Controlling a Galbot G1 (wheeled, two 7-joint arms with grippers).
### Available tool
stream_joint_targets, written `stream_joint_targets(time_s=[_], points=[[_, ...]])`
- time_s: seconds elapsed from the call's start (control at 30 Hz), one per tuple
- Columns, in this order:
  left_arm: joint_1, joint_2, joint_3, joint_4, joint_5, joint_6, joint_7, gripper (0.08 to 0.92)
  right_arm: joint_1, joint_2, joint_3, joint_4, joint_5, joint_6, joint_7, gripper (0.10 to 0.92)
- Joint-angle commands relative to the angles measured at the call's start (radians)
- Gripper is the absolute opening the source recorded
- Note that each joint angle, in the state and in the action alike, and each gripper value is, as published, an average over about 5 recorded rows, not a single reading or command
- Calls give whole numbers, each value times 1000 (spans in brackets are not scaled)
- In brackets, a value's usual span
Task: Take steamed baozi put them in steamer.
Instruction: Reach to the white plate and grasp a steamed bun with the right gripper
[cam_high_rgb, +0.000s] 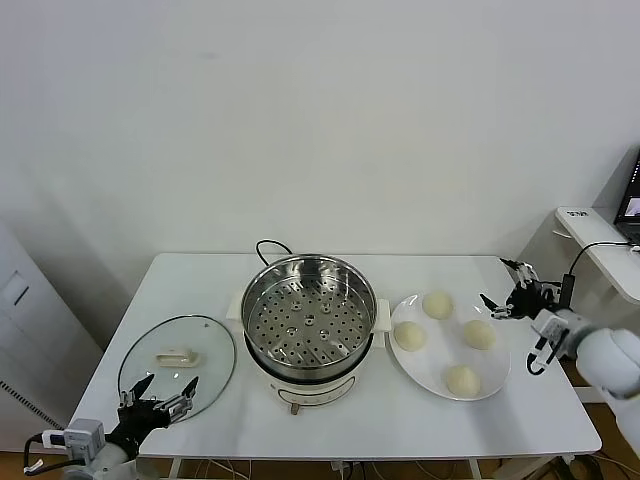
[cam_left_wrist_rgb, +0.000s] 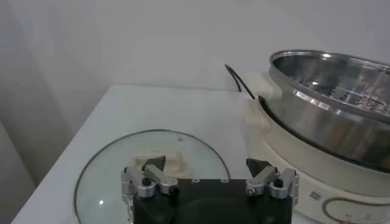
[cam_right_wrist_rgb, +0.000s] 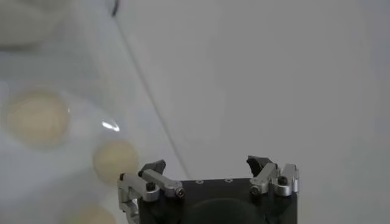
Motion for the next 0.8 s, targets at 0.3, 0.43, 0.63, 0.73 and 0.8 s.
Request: stream_joint_targets(time_s=[0.3, 0.43, 0.63, 0.73, 0.8], points=[[-8, -3, 4, -13, 26, 5, -1, 823, 707, -9, -687, -333, 78, 60, -427, 823], [-4, -2, 5, -26, 30, 11, -1, 823, 837, 50, -827, -420, 120, 68, -487, 823], [-3, -3, 8, -41, 37, 20, -5, 823, 909, 208, -915, -578, 96, 90, -550, 823], [-3, -3, 10, -46, 39, 23, -5, 823, 916, 270, -929, -642, 70, 97, -565, 823], [-3, -3, 10, -47, 39, 24, -6, 823, 914, 305, -934, -676, 51, 98, -566, 823]])
